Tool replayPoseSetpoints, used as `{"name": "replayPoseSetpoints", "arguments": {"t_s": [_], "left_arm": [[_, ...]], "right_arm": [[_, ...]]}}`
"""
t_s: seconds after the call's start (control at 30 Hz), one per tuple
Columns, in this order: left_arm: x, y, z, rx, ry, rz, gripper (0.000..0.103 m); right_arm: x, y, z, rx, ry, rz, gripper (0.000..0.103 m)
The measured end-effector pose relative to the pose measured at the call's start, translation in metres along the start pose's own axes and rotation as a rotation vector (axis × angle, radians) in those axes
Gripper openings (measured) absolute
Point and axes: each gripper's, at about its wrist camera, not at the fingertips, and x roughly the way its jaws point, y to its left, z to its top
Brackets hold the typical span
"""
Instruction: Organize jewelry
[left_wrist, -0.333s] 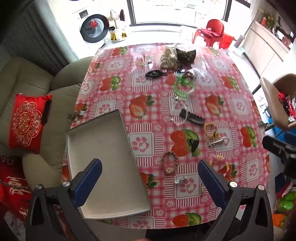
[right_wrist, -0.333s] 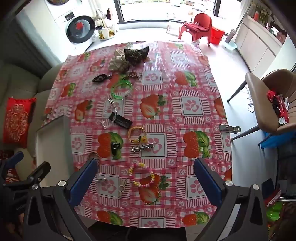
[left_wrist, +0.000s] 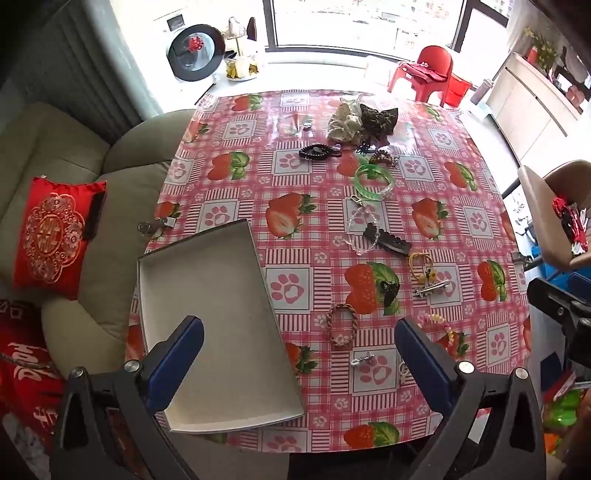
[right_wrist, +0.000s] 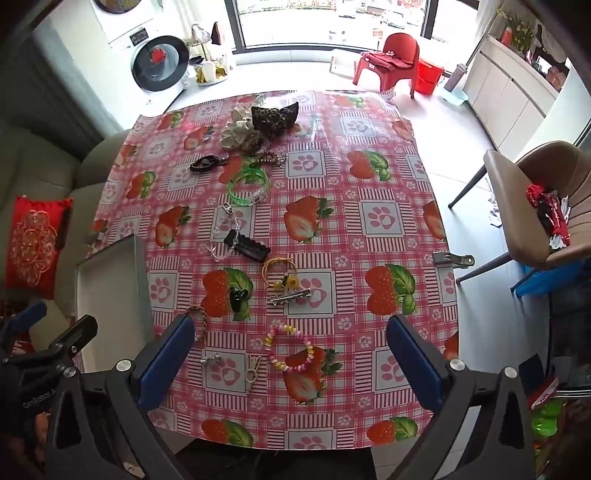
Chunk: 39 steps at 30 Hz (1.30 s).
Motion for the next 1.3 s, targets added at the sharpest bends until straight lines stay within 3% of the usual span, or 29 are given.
{"name": "replayPoseSetpoints", "arguments": {"t_s": [1.3], "left_arm": [[-0.008, -0.001, -0.004, 0.021, -0.019, 0.005, 0.103]], "right_arm": [[-0.011, 0.020, -0.001, -0.018, -0.029, -0.022, 0.103]]}}
